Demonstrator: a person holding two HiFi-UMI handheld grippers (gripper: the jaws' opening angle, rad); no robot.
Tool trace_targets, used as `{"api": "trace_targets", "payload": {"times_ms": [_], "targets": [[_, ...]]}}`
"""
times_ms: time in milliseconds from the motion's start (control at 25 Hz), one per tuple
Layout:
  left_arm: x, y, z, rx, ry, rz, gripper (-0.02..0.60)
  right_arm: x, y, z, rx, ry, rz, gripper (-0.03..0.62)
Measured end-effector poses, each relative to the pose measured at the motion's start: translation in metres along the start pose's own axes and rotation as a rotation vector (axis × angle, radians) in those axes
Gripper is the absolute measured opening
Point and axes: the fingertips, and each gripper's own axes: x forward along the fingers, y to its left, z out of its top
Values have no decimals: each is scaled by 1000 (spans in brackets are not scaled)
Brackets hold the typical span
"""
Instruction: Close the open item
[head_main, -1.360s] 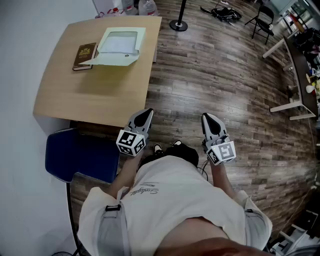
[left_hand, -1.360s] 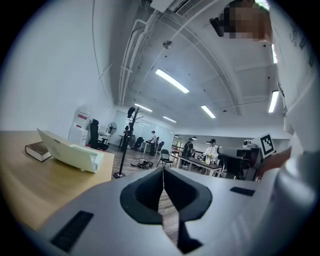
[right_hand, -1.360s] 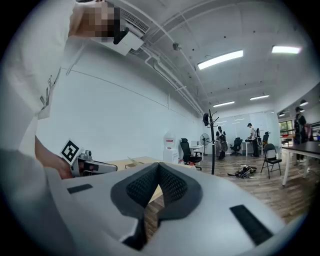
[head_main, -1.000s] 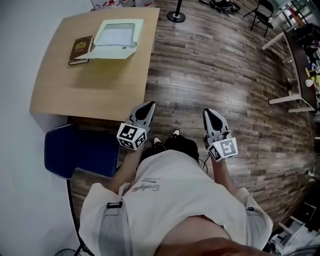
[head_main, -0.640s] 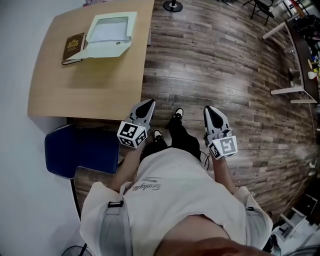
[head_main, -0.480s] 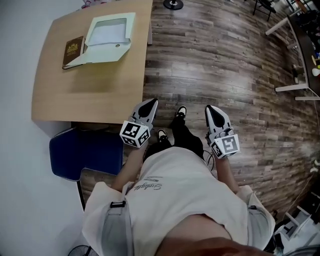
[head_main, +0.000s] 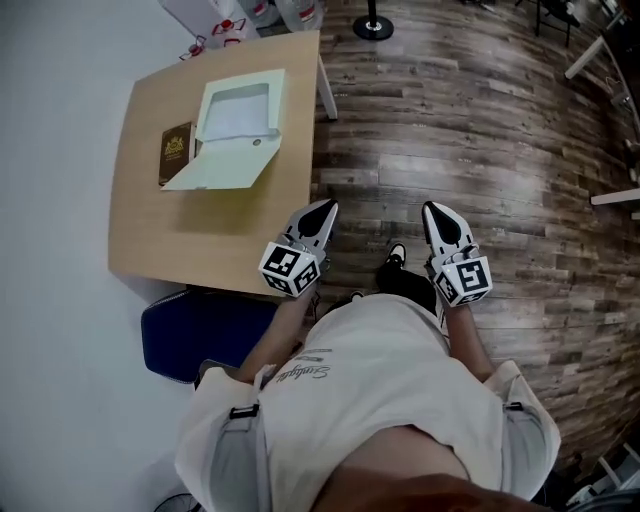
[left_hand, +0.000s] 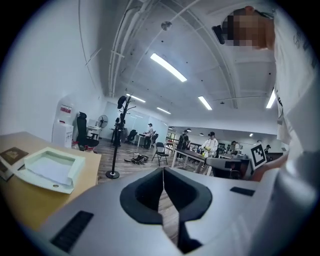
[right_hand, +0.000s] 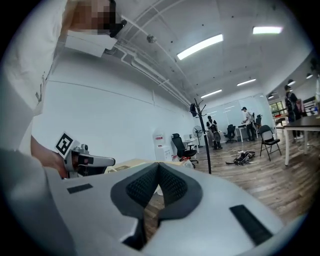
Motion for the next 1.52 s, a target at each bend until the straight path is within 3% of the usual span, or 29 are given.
{"api": "trace_targets", "payload": {"times_ms": [200,440,760,960,1160,1400,1520], "targets": [[52,18,45,-13,-55,37,15,46,-50,21,-18,-11,58,-5],[117,22,49,-74,-44,40,15,82,-100,31,-56,0,110,-5],[156,17,40,-76,37,-13,15,97,-138,-9,36,90,39,-5],[178,52,39,-84,65,-19,15,130,-150,0,14,99,37,-5],[229,95,62,-143,13,-51,15,168,-179,27,-30,111,-24,-5],[287,132,124,-61,-91,-162,15,245,-199,62,-121,88,-23,-5],[289,179,135,-30,-74,-122,15,289,-207,72,-77,42,-69,-5]]}}
